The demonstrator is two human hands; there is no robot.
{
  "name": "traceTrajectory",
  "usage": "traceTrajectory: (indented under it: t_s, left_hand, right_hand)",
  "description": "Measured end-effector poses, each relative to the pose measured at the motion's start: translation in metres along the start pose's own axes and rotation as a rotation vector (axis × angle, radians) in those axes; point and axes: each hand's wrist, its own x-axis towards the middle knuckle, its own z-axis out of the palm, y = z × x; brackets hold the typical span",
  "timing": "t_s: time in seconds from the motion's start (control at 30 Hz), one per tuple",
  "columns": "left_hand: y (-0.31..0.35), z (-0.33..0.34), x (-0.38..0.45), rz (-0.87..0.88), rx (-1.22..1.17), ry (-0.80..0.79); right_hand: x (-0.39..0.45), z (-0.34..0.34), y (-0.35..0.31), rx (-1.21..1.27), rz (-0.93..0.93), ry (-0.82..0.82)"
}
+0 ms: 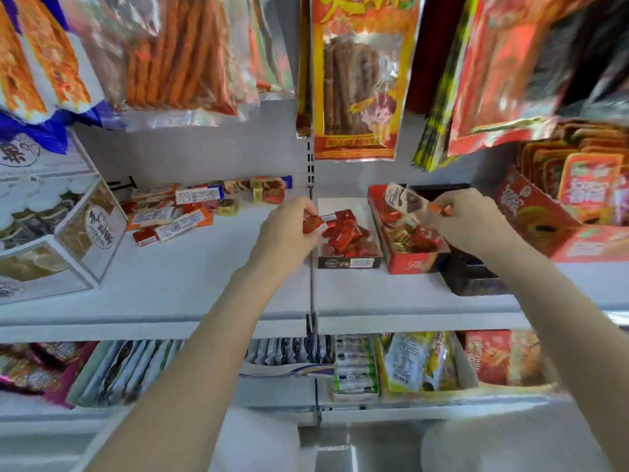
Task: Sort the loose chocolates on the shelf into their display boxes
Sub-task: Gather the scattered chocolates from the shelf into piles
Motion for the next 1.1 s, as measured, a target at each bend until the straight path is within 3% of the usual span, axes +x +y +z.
traceTrajectory:
  t_s: [0.13,0.23,0.33,0.4,0.47,0.6,0.67,0.83,0.97,1.1]
  left_hand:
    - [0.041,0.03,0.007,0.138,-0.004,-0.023]
    - [0.056,0.048,0.01,0.189,-0.001,-0.034]
    - [0.062,0.057,0.014,0.208,0.006,-0.036]
    - [0.065,0.06,0.018,0.209,0.007,-0.037]
    - [0.069,0.064,0.022,0.211,0.014,-0.04]
    - [0.074,0.074,0.026,0.224,0.002,-0.06]
    - [0.075,0.077,0.027,0.233,0.007,-0.068]
    - [0.072,0.076,0.023,0.248,0.015,-0.04]
    - [0.068,0.076,0.021,0.22,-0.051,-0.05]
    - [0.068,0.077,0.024,0.21,-0.077,-0.058]
  right_hand:
    - [0.009,-0.018,0.057,-0.018,0.183,0.118]
    - [0.029,-0.017,0.081,0.008,0.281,0.099]
    - [0.044,-0.018,0.084,0.021,0.283,0.032]
    - [0.049,-0.019,0.084,0.034,0.259,0.072]
    - [0.048,-0.018,0.085,0.226,0.262,0.159]
    - [0.046,-0.022,0.091,1.036,0.311,0.208]
    - [0.045,-0.022,0.092,1.116,0.253,0.247]
    - [0.042,-0.001,0.09,0.86,0.129,0.476]
    - [0.039,0.003,0.092,0.553,-0.045,0.356]
    - [0.029,-0.007,0.101,0.317,-0.101,0.28]
